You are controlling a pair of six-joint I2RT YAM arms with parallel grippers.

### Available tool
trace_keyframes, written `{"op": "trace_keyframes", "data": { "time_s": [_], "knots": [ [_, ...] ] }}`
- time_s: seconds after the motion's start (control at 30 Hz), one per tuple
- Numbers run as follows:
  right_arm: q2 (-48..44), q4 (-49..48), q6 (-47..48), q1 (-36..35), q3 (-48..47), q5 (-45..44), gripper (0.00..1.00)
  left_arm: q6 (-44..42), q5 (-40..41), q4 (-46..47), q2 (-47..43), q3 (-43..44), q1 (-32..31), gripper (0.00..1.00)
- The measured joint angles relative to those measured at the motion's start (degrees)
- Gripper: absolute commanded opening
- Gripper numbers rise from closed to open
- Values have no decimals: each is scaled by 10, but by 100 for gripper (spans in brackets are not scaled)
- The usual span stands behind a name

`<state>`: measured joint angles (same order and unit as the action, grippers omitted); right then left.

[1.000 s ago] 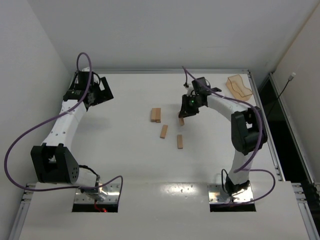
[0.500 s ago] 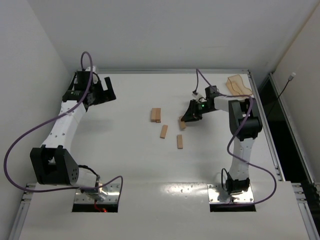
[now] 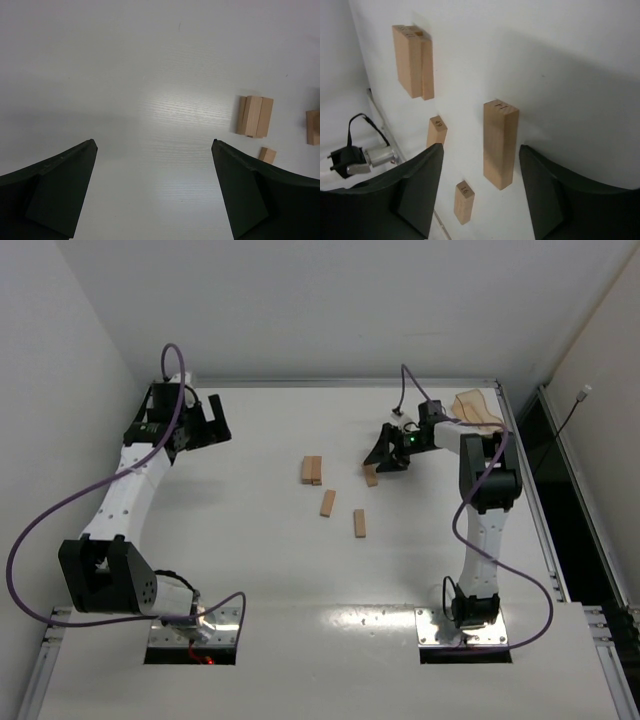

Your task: Build the wood block tower

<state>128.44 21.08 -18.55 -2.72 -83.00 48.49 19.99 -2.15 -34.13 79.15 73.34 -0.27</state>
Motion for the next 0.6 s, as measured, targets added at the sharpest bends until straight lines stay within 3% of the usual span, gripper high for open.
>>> {"op": "trace_keyframes", "data": {
  "time_s": [0.27,0.6],
  "knots": [
    [-13,24,26,1,-7,-23,65,0,3,1,-6,-11,0,99],
    [-171,85,92,-7,85,-285,64,24,37,4,-23,-38,0,99]
  ]
}}
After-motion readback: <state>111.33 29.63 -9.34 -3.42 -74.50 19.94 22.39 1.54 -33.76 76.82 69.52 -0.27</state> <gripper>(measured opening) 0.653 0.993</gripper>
